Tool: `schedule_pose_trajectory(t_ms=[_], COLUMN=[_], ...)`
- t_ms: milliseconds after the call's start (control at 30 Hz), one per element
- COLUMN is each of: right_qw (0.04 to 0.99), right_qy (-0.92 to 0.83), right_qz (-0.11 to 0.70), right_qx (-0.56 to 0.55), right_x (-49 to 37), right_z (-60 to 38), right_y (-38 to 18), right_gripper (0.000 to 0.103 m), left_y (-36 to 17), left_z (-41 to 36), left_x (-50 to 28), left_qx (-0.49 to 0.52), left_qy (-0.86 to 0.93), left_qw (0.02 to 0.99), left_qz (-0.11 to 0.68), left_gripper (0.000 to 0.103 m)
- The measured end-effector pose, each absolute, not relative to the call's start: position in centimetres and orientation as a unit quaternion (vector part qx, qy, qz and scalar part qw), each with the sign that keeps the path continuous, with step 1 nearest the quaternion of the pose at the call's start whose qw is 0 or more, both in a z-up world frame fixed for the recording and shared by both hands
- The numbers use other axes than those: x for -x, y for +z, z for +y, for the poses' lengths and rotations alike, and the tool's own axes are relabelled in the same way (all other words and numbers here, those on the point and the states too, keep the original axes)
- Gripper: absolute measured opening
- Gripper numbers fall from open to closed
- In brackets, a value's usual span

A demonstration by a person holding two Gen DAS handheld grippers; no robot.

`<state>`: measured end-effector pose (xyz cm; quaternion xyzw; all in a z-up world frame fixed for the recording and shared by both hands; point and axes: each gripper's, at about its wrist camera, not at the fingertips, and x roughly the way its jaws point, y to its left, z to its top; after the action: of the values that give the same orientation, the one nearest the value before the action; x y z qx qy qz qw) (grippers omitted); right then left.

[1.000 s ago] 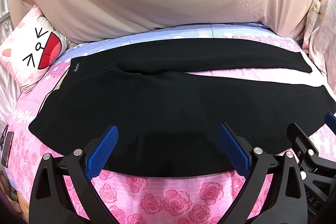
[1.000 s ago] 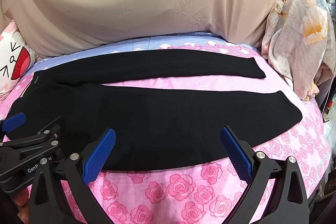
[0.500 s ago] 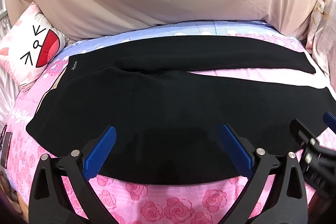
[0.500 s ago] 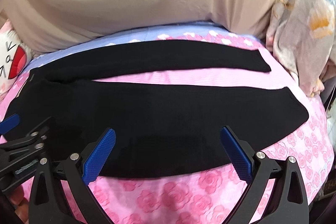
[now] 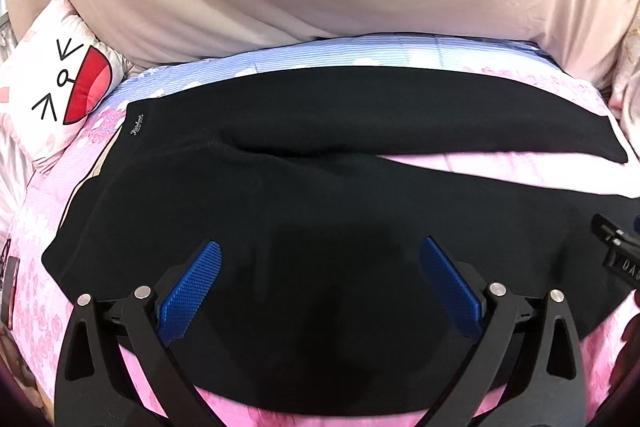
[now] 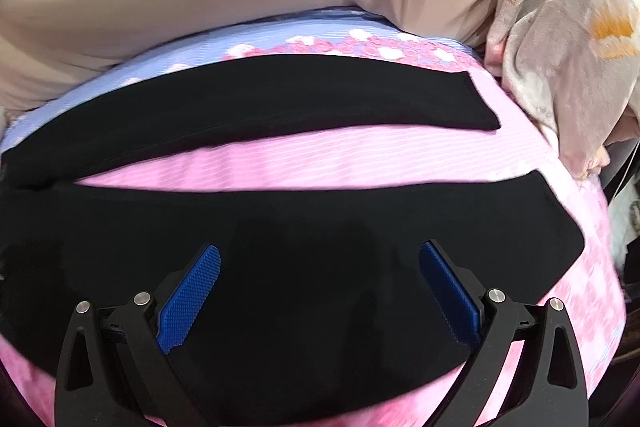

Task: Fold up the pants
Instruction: 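Lower both grippers onto the pants' waistband edge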

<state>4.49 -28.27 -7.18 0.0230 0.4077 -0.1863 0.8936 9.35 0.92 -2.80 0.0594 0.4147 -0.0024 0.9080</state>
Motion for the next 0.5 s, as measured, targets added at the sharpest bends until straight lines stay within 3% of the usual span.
schedule_pose_trajectory(t_ms=[500], right_qw=[0.876], right_qy=[-0.217], right_qz=[0.431], right_qx=[-0.006], right_x=[-10.4], right_z=[-32.7], right_y=[-7.3], right_gripper=[0.097], left_y=[-3.5], left_z=[1.0], left_x=[-14.9], left_qx=[-0.061], left_qy=[0.016], left_qw=[0.901], left_qz=[0.429], left_gripper=[0.098])
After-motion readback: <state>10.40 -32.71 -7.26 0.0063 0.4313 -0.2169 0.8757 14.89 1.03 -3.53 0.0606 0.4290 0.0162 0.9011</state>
